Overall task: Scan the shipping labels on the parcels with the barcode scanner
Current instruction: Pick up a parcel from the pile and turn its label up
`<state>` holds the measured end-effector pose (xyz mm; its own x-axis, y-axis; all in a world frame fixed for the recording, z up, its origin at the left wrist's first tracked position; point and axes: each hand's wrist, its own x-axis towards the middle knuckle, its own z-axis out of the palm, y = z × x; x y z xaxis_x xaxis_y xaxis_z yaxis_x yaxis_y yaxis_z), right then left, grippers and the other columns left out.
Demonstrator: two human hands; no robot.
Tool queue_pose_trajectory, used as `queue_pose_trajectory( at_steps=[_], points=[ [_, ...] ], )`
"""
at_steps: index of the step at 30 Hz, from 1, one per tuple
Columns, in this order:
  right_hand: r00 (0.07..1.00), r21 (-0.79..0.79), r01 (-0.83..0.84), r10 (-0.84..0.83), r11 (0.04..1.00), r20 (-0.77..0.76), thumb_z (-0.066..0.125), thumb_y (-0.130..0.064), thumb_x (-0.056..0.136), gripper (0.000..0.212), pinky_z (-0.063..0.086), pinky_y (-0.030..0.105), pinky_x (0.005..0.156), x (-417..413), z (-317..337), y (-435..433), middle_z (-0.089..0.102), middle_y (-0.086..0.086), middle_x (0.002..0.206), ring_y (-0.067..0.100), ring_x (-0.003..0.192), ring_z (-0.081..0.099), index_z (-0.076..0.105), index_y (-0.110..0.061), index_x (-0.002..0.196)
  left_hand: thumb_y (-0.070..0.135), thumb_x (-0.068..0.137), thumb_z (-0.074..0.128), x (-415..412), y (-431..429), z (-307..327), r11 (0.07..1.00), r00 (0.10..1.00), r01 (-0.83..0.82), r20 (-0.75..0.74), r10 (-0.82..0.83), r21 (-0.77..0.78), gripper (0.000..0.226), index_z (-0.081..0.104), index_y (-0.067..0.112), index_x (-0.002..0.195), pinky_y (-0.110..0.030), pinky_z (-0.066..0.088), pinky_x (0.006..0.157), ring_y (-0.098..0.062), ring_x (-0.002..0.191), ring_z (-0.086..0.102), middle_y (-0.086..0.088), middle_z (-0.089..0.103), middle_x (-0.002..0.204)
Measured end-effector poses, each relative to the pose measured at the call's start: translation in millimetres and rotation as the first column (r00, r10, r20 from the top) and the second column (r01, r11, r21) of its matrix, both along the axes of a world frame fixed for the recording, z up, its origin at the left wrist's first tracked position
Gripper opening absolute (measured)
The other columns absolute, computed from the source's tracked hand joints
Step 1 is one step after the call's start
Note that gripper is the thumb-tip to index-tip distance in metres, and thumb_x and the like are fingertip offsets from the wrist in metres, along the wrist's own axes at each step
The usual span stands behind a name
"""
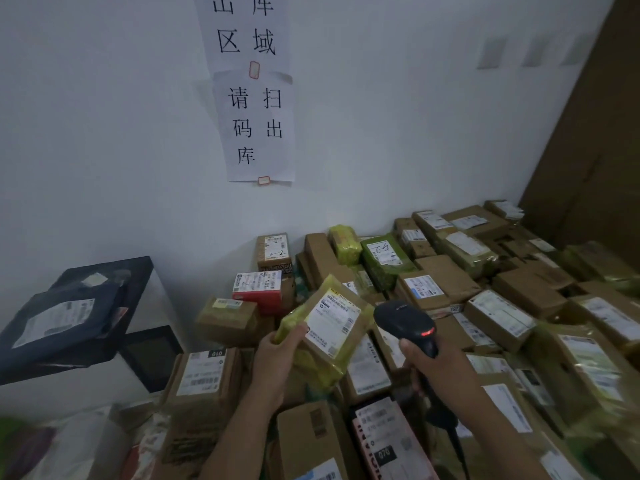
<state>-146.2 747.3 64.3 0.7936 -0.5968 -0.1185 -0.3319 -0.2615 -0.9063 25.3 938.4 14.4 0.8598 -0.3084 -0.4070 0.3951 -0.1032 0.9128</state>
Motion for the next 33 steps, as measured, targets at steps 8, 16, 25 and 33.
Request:
queue_pose_trajectory(
  at_steps=[8, 16, 25, 33],
  points=[
    [0.997, 0.045, 0.074, -0.073, 0.996, -0.028, 0.064, -0.039, 0.089, 0.045, 0.046, 0.026, 0.052, 10.2, -15.6, -35.5, 0.056, 0.003, 0.043, 0.012, 0.038, 0.053, 0.058, -0.002, 0.065, 0.034, 0.091, 0.068, -2.3, -76.9, -16.1, 0.988, 0.980, 0.132, -0.141, -0.143, -0.082, 0.028, 0.069, 0.012, 0.108, -0.043, 0.057, 0.087, -0.025, 0.087, 0.075, -0.008, 0.077, 0.095],
    [0.995, 0.091, 0.002, 0.007, 0.996, -0.098, 0.066, -0.042, 0.087, 0.041, 0.047, 0.027, 0.051, 51.5, -40.0, -31.3, 0.061, 0.007, 0.052, 0.015, 0.045, 0.057, 0.058, -0.005, 0.073, 0.029, 0.095, 0.061, 8.3, -85.5, -39.9, 0.988, 0.992, 0.112, 0.052, -0.118, 0.104, 0.012, 0.066, 0.027, 0.107, -0.029, 0.057, 0.074, -0.009, 0.086, 0.071, 0.006, 0.073, 0.096],
    [0.989, -0.041, -0.114, 0.109, 0.993, -0.103, 0.067, -0.045, 0.085, 0.031, 0.041, 0.022, 0.053, 94.7, -48.6, -6.9, 0.064, 0.000, 0.061, 0.010, 0.054, 0.058, 0.061, -0.016, 0.077, 0.026, 0.097, 0.058, 42.7, -11.0, -122.7, 0.645, 0.931, -0.044, 0.265, -0.250, 0.763, 0.036, 0.054, 0.012, 0.130, -0.029, 0.038, 0.101, -0.026, 0.124, 0.052, -0.009, 0.053, 0.135],
    [0.993, -0.004, -0.058, 0.058, 0.998, -0.105, 0.066, -0.043, 0.087, 0.034, 0.045, 0.025, 0.054, 96.7, -50.6, -14.7, 0.065, 0.008, 0.057, 0.008, 0.044, 0.059, 0.064, -0.010, 0.081, 0.079, 0.058, 0.071, 58.8, -8.0, -161.0, 0.547, 0.957, 0.172, -0.007, -0.290, 0.819, 0.148, -0.019, 0.008, 0.152, -0.046, 0.029, 0.115, -0.040, 0.144, 0.016, -0.014, -0.011, 0.158]
  ],
)
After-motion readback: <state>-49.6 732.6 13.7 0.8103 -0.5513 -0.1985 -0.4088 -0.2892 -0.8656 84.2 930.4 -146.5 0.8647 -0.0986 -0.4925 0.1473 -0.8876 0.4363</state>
